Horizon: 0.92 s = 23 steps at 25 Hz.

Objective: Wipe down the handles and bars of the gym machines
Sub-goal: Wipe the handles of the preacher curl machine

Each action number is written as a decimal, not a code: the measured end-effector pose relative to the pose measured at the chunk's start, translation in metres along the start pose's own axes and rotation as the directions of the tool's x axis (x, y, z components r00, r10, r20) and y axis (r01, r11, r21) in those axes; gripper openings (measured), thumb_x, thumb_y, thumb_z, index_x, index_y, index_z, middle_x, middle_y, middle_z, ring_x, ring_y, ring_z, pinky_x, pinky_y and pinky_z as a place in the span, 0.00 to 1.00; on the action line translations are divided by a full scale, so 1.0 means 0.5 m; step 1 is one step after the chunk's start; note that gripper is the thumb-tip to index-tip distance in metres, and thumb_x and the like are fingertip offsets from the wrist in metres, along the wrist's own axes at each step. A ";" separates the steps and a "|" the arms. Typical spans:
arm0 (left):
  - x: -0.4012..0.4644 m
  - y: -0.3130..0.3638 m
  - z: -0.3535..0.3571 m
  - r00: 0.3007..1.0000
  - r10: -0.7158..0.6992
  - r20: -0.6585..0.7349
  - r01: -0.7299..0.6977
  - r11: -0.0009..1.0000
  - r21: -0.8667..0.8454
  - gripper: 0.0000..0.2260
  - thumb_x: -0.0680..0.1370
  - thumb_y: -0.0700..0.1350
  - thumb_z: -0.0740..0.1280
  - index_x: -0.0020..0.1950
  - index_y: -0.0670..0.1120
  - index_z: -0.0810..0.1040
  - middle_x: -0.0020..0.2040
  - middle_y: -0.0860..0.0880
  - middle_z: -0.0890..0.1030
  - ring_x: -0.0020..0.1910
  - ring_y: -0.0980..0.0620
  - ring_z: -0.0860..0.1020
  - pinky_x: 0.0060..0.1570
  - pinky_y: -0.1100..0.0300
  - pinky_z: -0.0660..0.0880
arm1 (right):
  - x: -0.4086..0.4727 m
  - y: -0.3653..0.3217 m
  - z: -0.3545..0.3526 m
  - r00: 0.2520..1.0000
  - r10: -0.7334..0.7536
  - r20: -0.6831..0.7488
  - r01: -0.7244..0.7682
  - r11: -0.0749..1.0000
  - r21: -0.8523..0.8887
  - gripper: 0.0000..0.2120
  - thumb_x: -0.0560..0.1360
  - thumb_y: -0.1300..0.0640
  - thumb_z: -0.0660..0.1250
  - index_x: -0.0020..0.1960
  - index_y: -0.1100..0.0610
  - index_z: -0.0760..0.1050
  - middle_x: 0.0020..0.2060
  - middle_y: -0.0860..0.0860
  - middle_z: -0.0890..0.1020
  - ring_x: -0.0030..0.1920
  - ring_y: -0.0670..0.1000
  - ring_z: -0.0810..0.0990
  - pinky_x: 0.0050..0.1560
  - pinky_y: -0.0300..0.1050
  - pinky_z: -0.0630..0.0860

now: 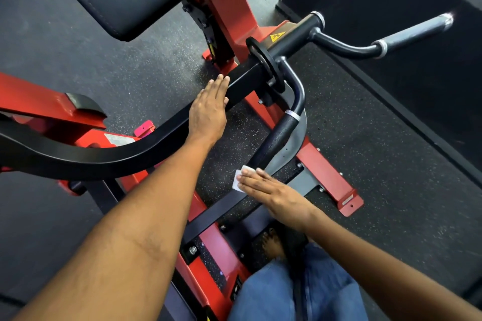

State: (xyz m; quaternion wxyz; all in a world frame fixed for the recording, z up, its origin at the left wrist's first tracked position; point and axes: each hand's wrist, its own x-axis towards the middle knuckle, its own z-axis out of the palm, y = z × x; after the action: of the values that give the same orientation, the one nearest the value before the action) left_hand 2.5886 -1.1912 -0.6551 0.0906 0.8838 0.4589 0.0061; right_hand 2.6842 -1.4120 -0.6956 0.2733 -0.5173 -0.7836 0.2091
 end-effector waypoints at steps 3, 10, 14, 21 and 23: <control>-0.006 0.009 -0.013 0.999 -0.031 0.039 0.031 0.999 -0.011 0.22 0.85 0.42 0.50 0.79 0.45 0.53 0.79 0.47 0.55 0.78 0.47 0.54 0.75 0.53 0.52 | -0.065 0.011 -0.043 0.992 0.125 0.009 -0.126 0.990 0.066 0.22 0.77 0.70 0.54 0.70 0.63 0.66 0.71 0.56 0.66 0.73 0.54 0.61 0.74 0.49 0.55; 0.024 0.180 -0.089 0.906 -0.423 0.003 0.398 0.849 -0.347 0.21 0.84 0.46 0.52 0.77 0.41 0.59 0.77 0.42 0.62 0.76 0.45 0.58 0.75 0.50 0.53 | -0.077 0.096 -0.323 0.461 0.776 -0.431 -0.704 0.615 0.355 0.23 0.73 0.76 0.56 0.64 0.63 0.74 0.63 0.52 0.75 0.65 0.49 0.73 0.66 0.31 0.62; 0.146 0.335 -0.100 0.976 -0.167 -0.137 0.100 0.912 -0.398 0.23 0.83 0.45 0.56 0.76 0.39 0.59 0.77 0.41 0.59 0.77 0.45 0.55 0.75 0.52 0.50 | -0.059 0.201 -0.439 -0.039 0.885 -0.465 -0.602 0.351 0.718 0.17 0.75 0.69 0.57 0.60 0.61 0.78 0.53 0.52 0.82 0.51 0.47 0.78 0.47 0.26 0.70; 0.312 0.476 0.030 0.969 -0.204 -0.139 0.154 0.940 -0.305 0.25 0.83 0.49 0.56 0.77 0.38 0.58 0.78 0.41 0.56 0.78 0.43 0.52 0.74 0.48 0.50 | -0.077 0.415 -0.576 0.071 0.728 -0.682 -0.676 0.538 0.503 0.15 0.75 0.68 0.62 0.58 0.59 0.80 0.53 0.50 0.82 0.55 0.47 0.79 0.56 0.30 0.71; 0.352 0.485 0.053 0.939 -0.322 -0.121 0.276 0.916 -0.291 0.26 0.83 0.50 0.55 0.78 0.39 0.55 0.79 0.42 0.53 0.78 0.44 0.50 0.74 0.48 0.46 | -0.073 0.489 -0.595 0.326 0.648 -0.689 -0.711 0.648 0.273 0.20 0.74 0.72 0.59 0.63 0.59 0.77 0.61 0.48 0.76 0.65 0.46 0.72 0.69 0.37 0.64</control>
State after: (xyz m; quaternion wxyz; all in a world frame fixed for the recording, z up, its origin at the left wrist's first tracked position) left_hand 2.8895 -1.1886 -0.6537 0.1712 0.7787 0.5897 0.1285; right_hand 3.0575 -1.3400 -0.6256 0.4308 -0.8429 -0.3193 0.0449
